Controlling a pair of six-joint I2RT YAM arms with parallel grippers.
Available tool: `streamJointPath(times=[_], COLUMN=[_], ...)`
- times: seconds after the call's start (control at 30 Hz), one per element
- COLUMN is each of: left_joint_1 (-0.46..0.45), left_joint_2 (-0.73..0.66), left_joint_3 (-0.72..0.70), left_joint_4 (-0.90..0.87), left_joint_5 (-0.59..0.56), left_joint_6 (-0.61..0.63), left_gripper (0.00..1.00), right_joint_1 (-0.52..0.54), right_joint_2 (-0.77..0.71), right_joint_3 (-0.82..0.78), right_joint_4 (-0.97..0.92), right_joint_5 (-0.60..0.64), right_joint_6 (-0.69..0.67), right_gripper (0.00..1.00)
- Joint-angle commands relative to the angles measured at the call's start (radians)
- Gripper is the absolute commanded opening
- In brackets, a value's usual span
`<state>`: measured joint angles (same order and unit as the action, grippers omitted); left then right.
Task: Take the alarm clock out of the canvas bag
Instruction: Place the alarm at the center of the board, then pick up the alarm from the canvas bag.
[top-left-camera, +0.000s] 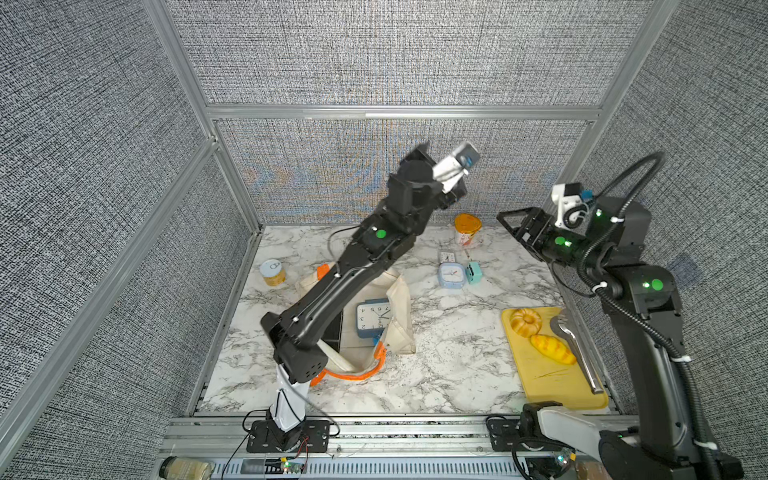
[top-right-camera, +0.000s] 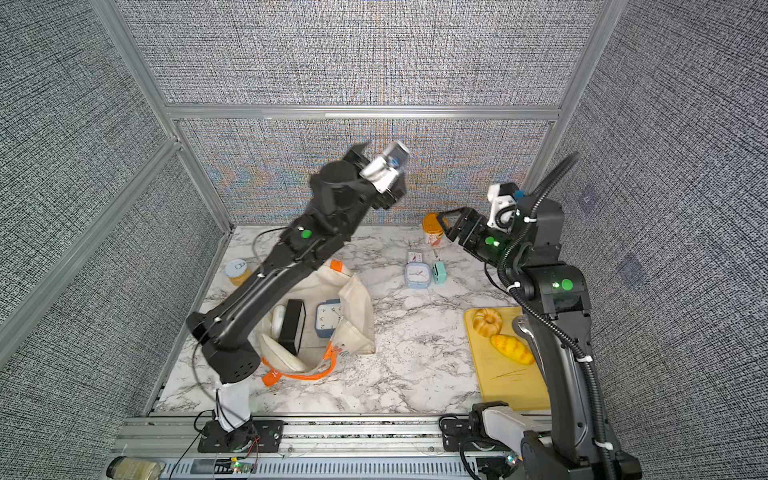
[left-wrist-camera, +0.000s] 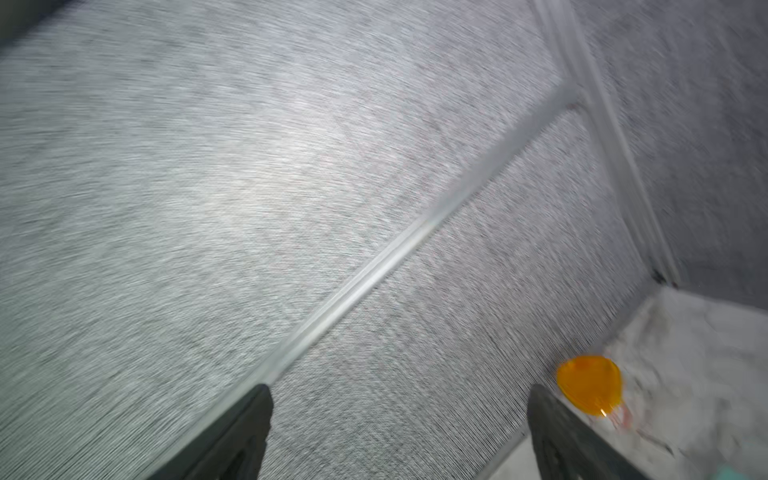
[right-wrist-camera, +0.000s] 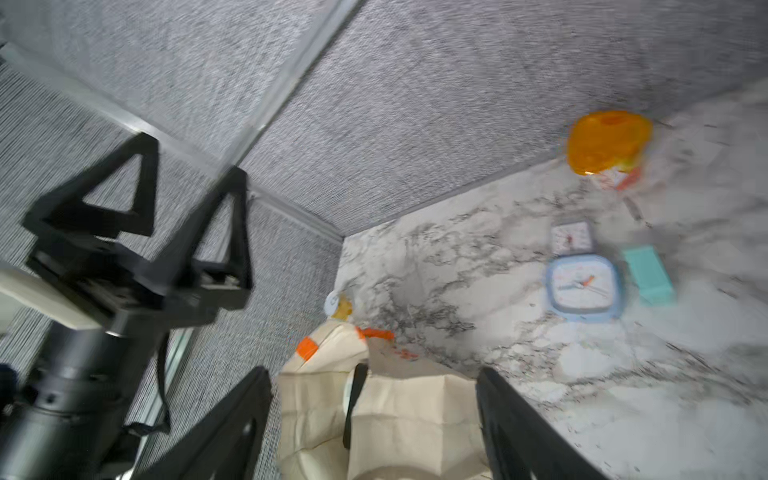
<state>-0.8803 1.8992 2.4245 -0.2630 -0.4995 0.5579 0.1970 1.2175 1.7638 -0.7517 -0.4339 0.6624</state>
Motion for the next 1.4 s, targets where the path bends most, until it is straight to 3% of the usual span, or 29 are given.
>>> streamJointPath(times=[0.0,0.1,0.17,0.23,0.37,0.5,0.67,0.97,1.1,1.3,1.37], left_joint_1=[0.019,0.067,0.162,0.306,0.380,0.413,0.437,0.441,0.441,0.440,0.441], left_joint_2=[-0.108,-0.279,-0.395,-0.512,-0.694,-0.759,-0.800,-0.881,-0.872,-0.880,-0.897], left_joint_3=[0.075,0.011,-0.076,-0.247,-0.581,-0.799,-0.968,-1.255,-1.315,-1.317,-1.333], left_joint_4=[-0.333,-0.763,-1.029,-1.157,-1.157,-1.155,-1.140,-0.985,-0.937,-0.986,-0.997], left_joint_5=[-0.282,-0.319,-0.201,-0.044,0.115,0.160,0.131,0.229,0.230,0.196,0.213], left_joint_6=[-0.316,-0.708,-1.018,-1.142,-1.190,-1.228,-1.235,-1.287,-1.279,-1.296,-1.291], left_gripper=[0.89,0.80,0.74,0.72,0.71,0.77,0.80,0.76,0.65,0.17,0.07], right_joint_1=[0.158,0.359,0.486,0.590,0.725,0.818,0.878,0.881,0.880,0.881,0.883], right_joint_2=[0.114,0.271,0.372,0.464,0.600,0.733,0.817,0.888,0.931,1.017,1.053], right_joint_3=[0.163,0.312,0.385,0.442,0.520,0.585,0.548,0.440,0.421,0.434,0.459], right_joint_4=[-0.144,-0.258,-0.313,-0.350,-0.359,-0.383,-0.330,-0.155,-0.116,-0.085,-0.097], right_joint_5=[0.048,0.114,0.194,0.269,0.344,0.406,0.452,0.449,0.447,0.474,0.483], right_joint_6=[-0.123,-0.130,-0.112,-0.063,0.029,0.089,0.137,0.240,0.275,0.313,0.315], right_gripper=[0.80,0.79,0.80,0.79,0.79,0.79,0.80,0.79,0.79,0.79,0.79])
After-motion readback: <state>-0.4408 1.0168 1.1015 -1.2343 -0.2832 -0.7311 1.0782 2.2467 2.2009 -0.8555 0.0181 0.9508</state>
